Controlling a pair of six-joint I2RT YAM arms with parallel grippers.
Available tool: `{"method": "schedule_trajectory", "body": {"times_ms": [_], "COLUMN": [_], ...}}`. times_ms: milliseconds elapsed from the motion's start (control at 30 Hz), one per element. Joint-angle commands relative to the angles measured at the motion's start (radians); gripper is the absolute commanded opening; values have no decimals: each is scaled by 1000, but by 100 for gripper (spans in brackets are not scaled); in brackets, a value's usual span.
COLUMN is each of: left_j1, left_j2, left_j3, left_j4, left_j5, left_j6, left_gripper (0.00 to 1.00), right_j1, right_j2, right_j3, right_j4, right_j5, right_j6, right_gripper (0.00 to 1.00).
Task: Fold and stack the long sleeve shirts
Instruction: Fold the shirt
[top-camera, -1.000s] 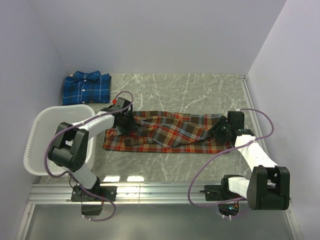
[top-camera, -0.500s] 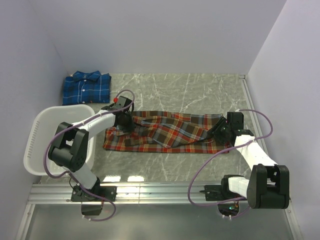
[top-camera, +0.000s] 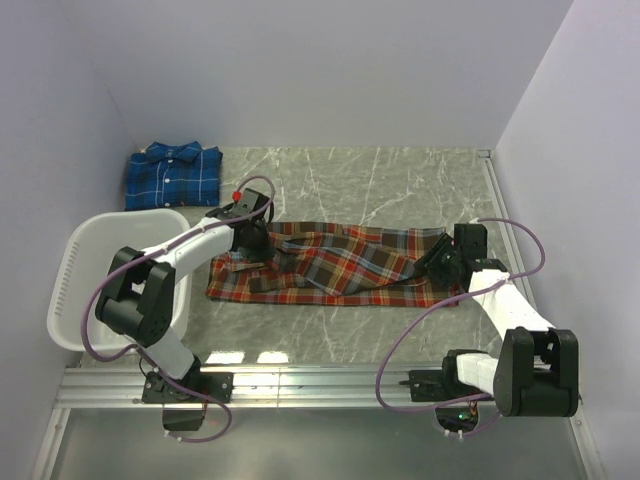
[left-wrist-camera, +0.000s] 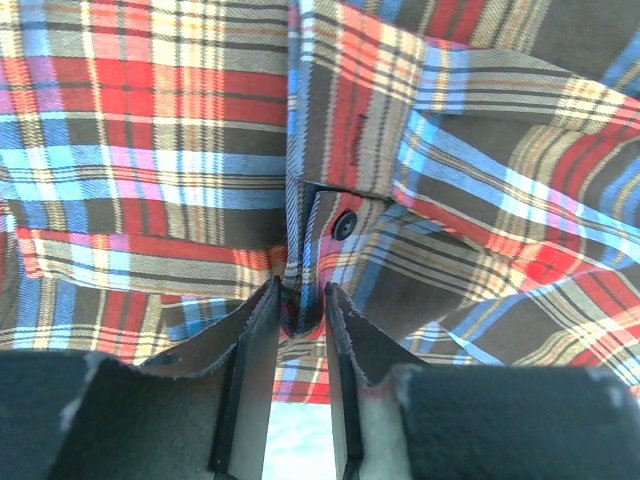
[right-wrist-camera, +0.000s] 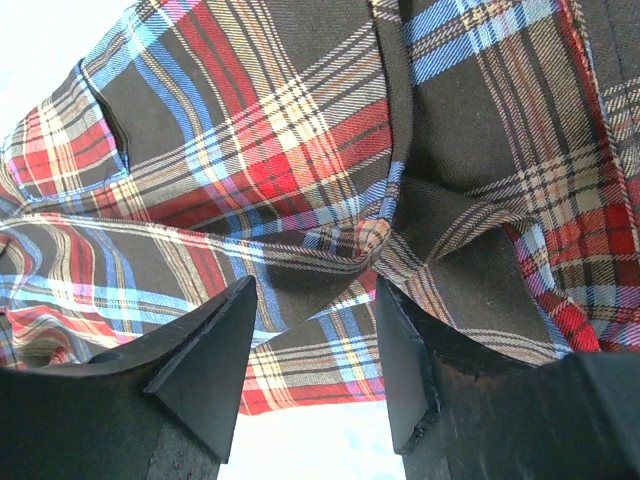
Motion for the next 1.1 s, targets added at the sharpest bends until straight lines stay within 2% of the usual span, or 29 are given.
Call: {"method": "schedule_trajectory", "body": {"times_ms": [0, 100, 167, 233, 633, 867, 1067], "left_j1": [-14, -17, -17, -16, -17, -17, -14], "left_j2": [3, 12, 7, -6, -85, -43, 23], "left_j3": [47, 55, 59, 73, 150, 222, 269], "left_j4": [1, -2, -18, -48, -206, -251, -266], "left_j5": [-6, -17, -29, -52, -92, -179, -210], "left_j6": [-11, -14, -15, -14, -11, 31, 61], "left_gripper": [30, 24, 10, 0, 2, 2, 8], "right_j1": [-7, -7, -7, -7, -7, -13, -21], "right_j2": [4, 1, 1, 4, 97, 163, 203], "right_j3": [-2, -4, -4, 0, 50, 93, 108], "right_j4": [32, 32, 29, 22, 29, 15, 9], "right_j5": [2, 5, 11, 19, 48, 80, 111], "right_j6": [-16, -19, -22, -28, -40, -37, -46], "right_gripper": [58, 58, 58, 58, 58, 57, 56]}}
